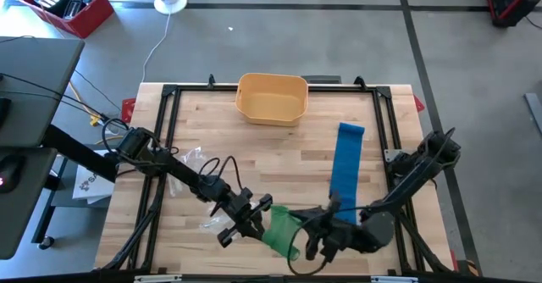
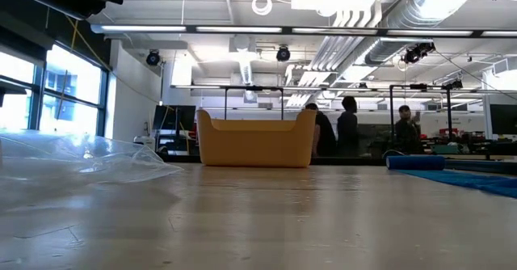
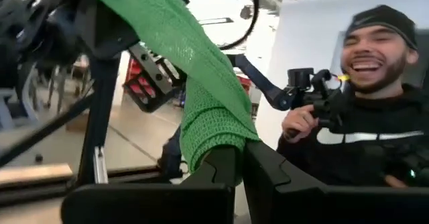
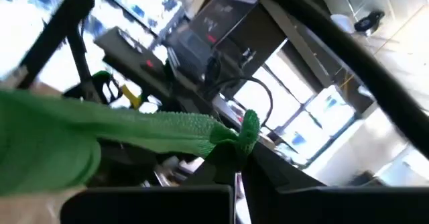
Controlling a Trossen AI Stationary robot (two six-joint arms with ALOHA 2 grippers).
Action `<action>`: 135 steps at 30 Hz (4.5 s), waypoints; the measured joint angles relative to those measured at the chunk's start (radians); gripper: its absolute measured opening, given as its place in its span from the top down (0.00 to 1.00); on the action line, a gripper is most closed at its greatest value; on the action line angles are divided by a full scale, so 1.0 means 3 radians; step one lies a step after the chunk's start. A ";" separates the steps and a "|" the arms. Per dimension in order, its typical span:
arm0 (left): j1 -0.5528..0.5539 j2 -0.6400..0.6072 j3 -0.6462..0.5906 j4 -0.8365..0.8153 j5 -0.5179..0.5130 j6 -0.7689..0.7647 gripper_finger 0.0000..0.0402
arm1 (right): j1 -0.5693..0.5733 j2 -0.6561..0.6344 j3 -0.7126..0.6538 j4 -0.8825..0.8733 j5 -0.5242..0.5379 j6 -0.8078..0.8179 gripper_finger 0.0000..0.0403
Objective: Roll bandage
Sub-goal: Roll the green bandage
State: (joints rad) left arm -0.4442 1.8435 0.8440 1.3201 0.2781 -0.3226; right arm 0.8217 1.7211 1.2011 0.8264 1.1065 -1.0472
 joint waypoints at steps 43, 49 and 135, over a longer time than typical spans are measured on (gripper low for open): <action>-0.0207 -0.0003 -0.0008 0.0087 -0.1348 0.1029 0.99 | 0.0028 -0.0275 -0.0652 -0.1758 -0.0894 0.3492 1.00; -0.0211 -0.0010 -0.0001 -0.0235 -0.1920 0.1203 0.99 | 0.0029 -0.0260 -0.0796 -0.0991 -0.0912 0.3288 1.00; 0.0015 -0.0001 -0.0005 -0.1510 -0.2407 -0.1366 0.99 | -0.0362 -0.0158 -0.0511 -0.3514 -0.0534 0.1968 0.71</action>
State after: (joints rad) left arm -0.4397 1.8431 0.8425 0.8672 -0.4440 -0.7322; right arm 0.7132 1.6738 1.0477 -0.2280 0.9464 -0.4567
